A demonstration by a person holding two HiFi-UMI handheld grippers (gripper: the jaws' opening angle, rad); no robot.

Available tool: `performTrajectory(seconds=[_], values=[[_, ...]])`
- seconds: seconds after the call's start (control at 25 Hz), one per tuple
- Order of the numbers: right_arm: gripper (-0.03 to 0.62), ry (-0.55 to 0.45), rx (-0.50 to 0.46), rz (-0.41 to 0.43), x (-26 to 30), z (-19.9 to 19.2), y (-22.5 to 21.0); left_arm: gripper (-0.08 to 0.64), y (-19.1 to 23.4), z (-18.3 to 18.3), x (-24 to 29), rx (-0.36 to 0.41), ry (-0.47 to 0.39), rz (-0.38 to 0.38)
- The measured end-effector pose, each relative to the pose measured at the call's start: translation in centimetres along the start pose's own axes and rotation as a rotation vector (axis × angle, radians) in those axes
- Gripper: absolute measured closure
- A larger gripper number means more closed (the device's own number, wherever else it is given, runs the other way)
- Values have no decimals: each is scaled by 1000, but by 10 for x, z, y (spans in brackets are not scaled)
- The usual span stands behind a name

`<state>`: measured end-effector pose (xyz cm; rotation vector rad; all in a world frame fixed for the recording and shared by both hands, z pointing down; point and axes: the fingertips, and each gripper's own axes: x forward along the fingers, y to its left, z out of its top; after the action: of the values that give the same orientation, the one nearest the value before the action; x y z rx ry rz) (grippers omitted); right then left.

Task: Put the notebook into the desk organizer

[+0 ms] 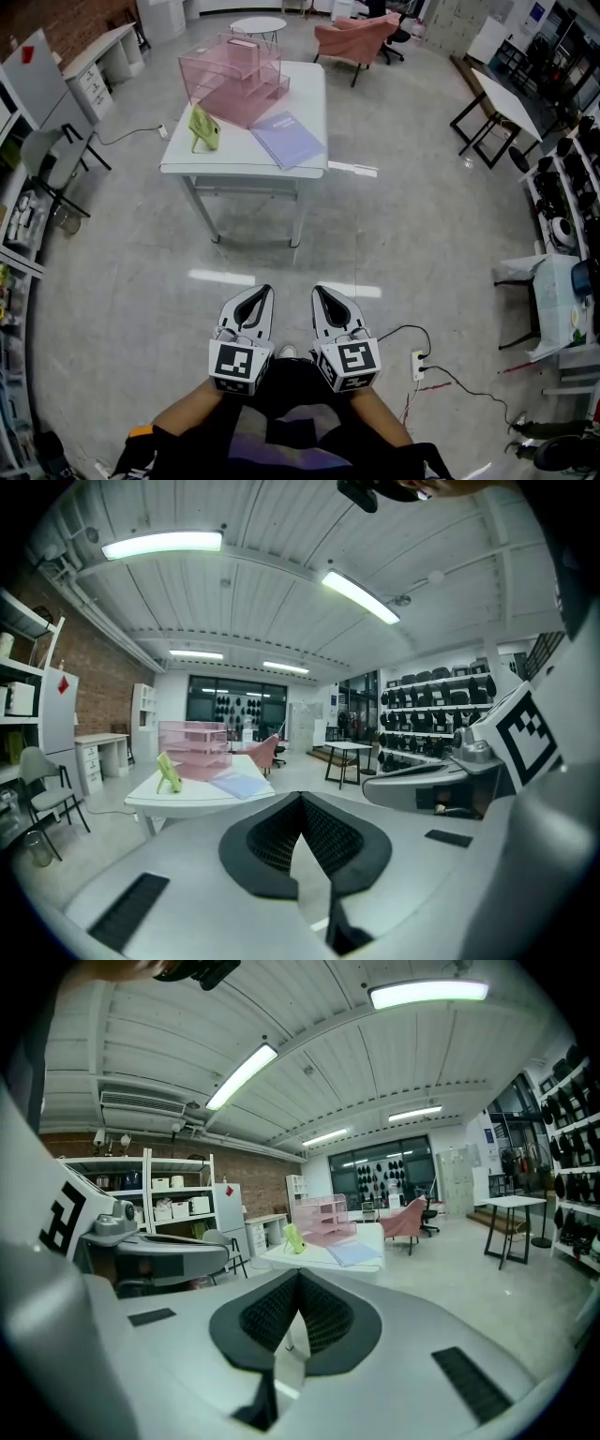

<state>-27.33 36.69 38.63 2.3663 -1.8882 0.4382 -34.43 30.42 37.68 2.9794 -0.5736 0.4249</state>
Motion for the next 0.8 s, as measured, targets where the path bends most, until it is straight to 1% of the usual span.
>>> performTrajectory(seconds=[0.08,0.2,0.36,0.48,0.6,0.72,0.8], values=[[577,-5,3,-8,1,0,-7,552,-2,-3,4,-5,14,-9],[577,-13,9,-20,8,4,-19,552,2,4,17,-3,-4,-4],[577,5,23,-41,23,8,-37,552,4,3,40,-12,22,-32],[577,21,22,-51,39,12,-52,552,11,11,66,-18,14,-41],[577,36,39,-64,59,14,-73,552,17,12,94,-20,31,-62],[577,53,51,-72,88,18,-95,552,32,18,127,-16,25,-64],[577,68,56,-72,108,22,-107,552,44,22,147,-21,36,-62]])
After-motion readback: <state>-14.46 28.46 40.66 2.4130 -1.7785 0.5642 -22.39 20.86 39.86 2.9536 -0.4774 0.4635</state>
